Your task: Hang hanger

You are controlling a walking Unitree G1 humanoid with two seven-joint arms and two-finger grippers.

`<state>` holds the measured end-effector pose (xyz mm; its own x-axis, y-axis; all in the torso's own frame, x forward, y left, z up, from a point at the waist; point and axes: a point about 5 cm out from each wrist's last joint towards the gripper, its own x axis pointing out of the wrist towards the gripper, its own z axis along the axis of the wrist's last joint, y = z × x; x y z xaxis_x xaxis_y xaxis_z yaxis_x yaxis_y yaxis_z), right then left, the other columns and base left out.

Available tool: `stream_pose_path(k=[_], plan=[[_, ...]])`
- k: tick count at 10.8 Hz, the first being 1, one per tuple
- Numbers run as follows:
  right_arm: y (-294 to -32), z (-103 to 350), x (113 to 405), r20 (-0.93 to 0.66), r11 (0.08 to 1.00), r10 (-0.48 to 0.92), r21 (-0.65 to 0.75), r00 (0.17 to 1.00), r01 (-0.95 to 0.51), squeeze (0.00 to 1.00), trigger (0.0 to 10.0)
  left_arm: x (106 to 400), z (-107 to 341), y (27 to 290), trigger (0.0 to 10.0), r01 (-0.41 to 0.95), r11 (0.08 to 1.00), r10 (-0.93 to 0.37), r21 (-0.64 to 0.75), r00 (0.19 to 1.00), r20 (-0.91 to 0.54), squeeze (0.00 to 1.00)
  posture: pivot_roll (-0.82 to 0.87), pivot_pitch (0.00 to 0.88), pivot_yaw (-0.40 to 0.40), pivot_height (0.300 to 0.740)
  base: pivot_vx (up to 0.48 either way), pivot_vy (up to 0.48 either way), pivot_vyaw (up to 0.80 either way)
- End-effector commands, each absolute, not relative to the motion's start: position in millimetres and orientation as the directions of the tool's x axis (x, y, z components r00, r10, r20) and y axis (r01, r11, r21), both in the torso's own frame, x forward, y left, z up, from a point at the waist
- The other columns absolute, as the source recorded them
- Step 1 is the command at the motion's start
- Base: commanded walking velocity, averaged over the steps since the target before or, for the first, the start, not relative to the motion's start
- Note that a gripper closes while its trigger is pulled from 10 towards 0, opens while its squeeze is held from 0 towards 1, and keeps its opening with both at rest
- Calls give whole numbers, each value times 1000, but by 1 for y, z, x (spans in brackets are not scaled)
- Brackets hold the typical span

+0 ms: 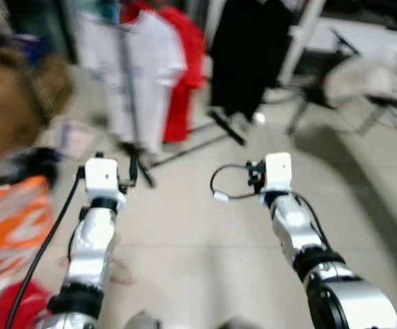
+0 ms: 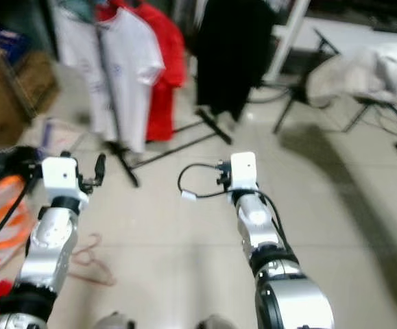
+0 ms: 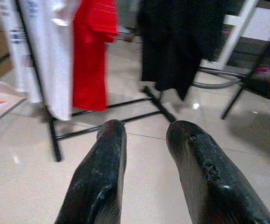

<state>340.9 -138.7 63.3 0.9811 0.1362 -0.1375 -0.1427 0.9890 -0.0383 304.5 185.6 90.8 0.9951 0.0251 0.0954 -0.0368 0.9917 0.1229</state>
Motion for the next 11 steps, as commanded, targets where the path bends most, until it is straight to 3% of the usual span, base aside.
stream_pose_path(k=[1, 4, 6, 11], plan=[[-149, 64, 341, -138, 992, 108, -42, 984, -115, 0, 10000, 305, 87, 178, 10000, -16, 993, 6, 119, 997, 81, 0, 38, 62, -94, 740, 386, -277, 0], [-146, 64, 342, -136, 990, 142, -4, 980, -144, 0, 10000, 305, 86, 195, 10000, -126, 992, 128, -33, 990, 66, 0, 38, 63, -99, 740, 153, 0, 0], [-143, 66, 342, -130, 986, 165, 12, 978, -165, 0, 10000, 306, 89, 196, 10000, -128, 991, 125, 42, 989, 77, 0, 38, 63, -99, 740, 480, 0, 0], [-141, 66, 343, -137, 984, 180, 21, 974, -179, 0, 10000, 308, 88, 196, 10000, -148, 989, 147, 11, 987, 65, 0, 36, 62, -102, 740, 480, 0, 0]])
